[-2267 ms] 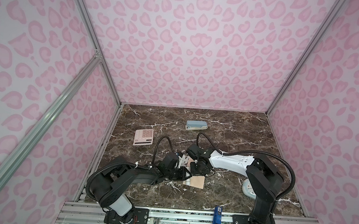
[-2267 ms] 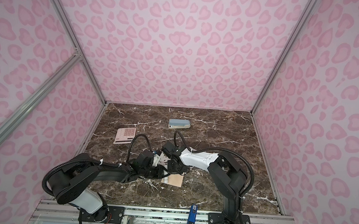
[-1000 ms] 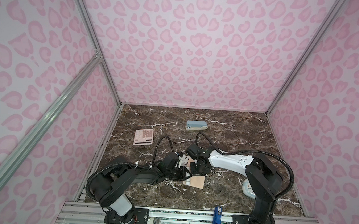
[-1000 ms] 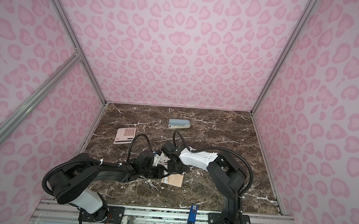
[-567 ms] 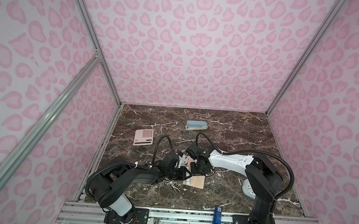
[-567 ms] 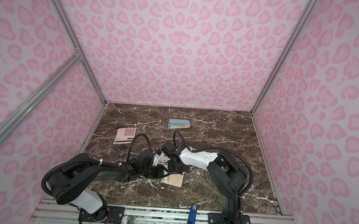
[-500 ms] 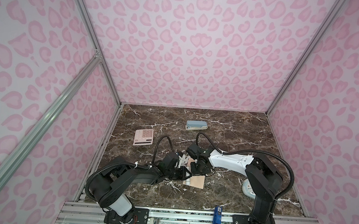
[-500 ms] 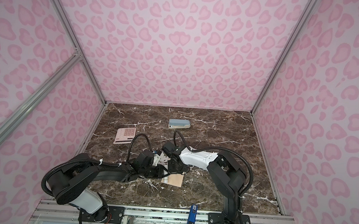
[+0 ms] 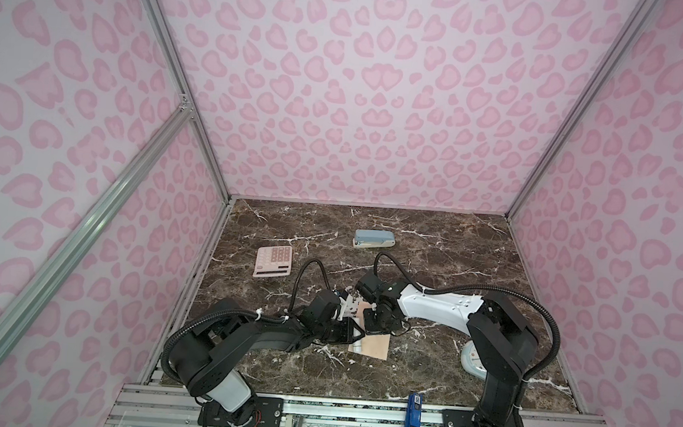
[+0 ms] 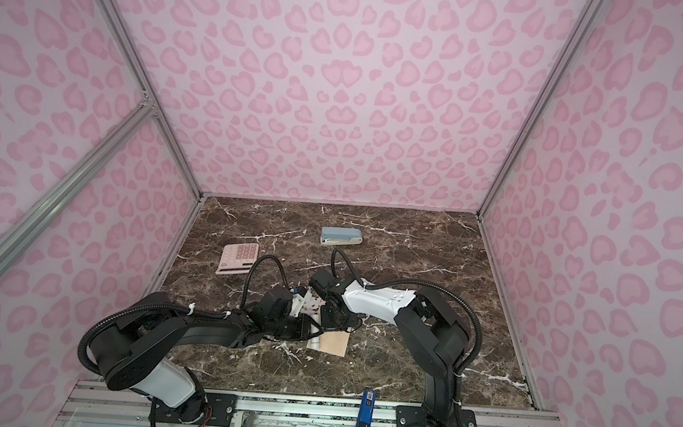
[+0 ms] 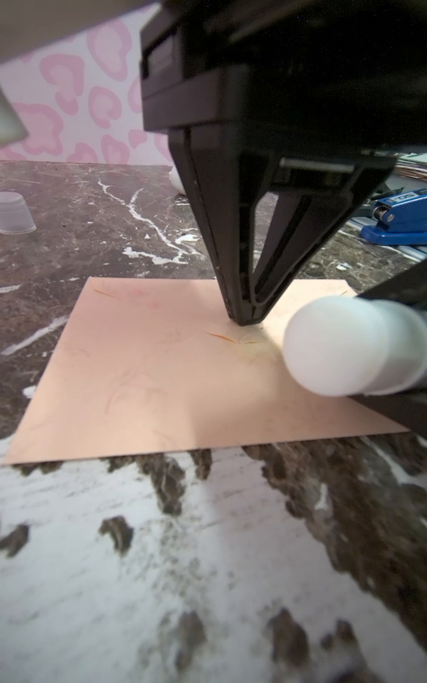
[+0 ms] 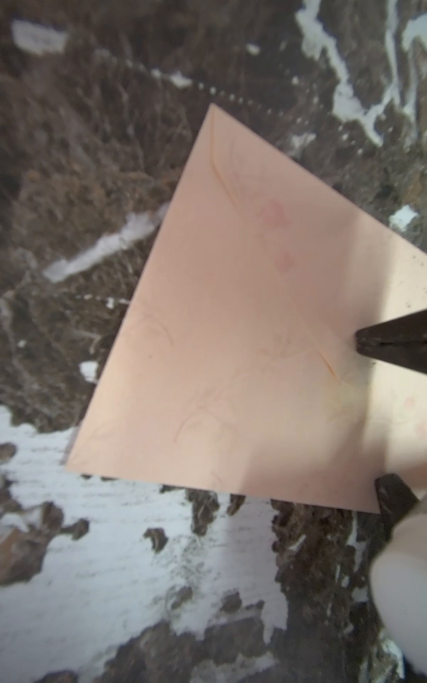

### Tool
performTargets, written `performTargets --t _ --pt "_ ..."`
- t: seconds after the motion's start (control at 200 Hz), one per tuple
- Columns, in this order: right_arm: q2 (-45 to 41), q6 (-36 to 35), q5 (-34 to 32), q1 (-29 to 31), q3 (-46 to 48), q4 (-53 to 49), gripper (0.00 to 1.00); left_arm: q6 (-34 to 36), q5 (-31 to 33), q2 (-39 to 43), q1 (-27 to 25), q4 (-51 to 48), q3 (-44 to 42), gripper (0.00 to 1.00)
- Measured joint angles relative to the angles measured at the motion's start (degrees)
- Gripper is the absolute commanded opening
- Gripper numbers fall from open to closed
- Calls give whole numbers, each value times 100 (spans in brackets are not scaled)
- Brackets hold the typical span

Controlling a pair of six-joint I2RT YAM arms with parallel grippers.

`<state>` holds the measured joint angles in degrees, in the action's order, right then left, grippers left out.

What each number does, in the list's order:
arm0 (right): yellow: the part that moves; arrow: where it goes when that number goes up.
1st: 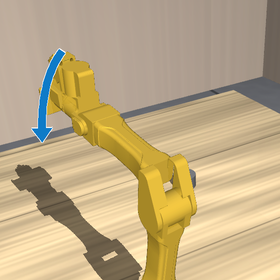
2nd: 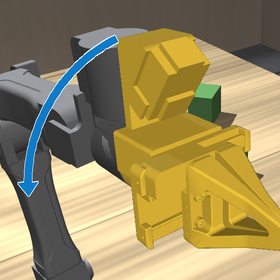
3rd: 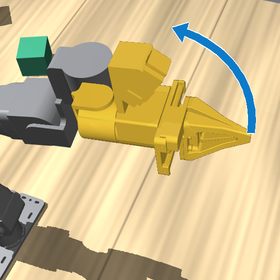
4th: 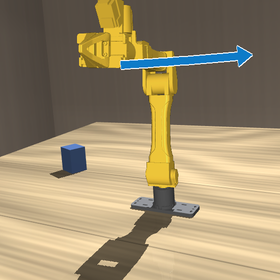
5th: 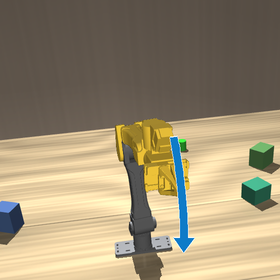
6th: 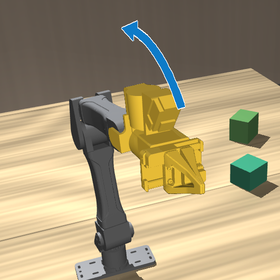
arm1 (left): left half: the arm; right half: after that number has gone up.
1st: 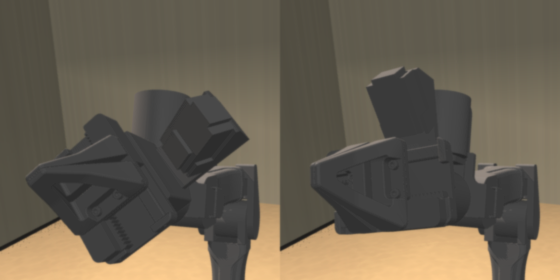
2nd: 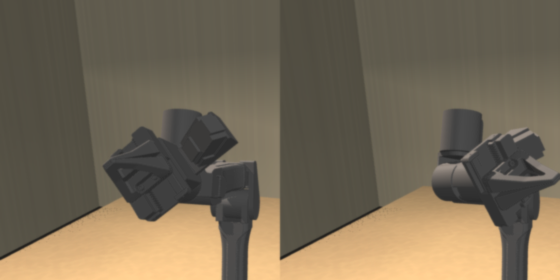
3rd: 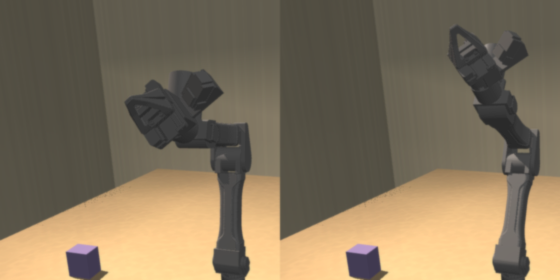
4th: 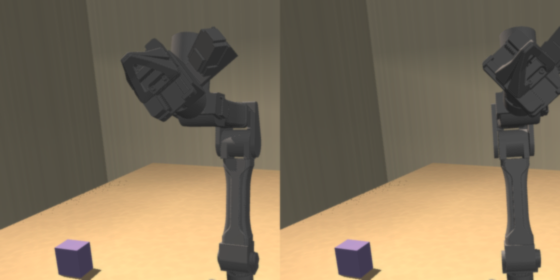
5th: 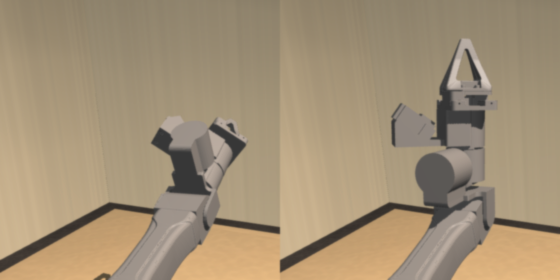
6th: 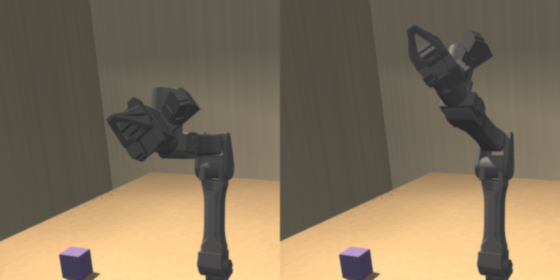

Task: Place the letter into the envelope and seal it

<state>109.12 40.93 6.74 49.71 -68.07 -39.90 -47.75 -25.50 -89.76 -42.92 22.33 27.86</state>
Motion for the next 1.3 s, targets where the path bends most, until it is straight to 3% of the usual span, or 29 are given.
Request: performTargets --t 0.595,1.3 --pt "44 26 -118 92 -24 -4 12 0 0 4 4 -4 -2 4" --pt "55 31 -76 96 -46 11 17 -20 -2 63 4 -42 -76 4"
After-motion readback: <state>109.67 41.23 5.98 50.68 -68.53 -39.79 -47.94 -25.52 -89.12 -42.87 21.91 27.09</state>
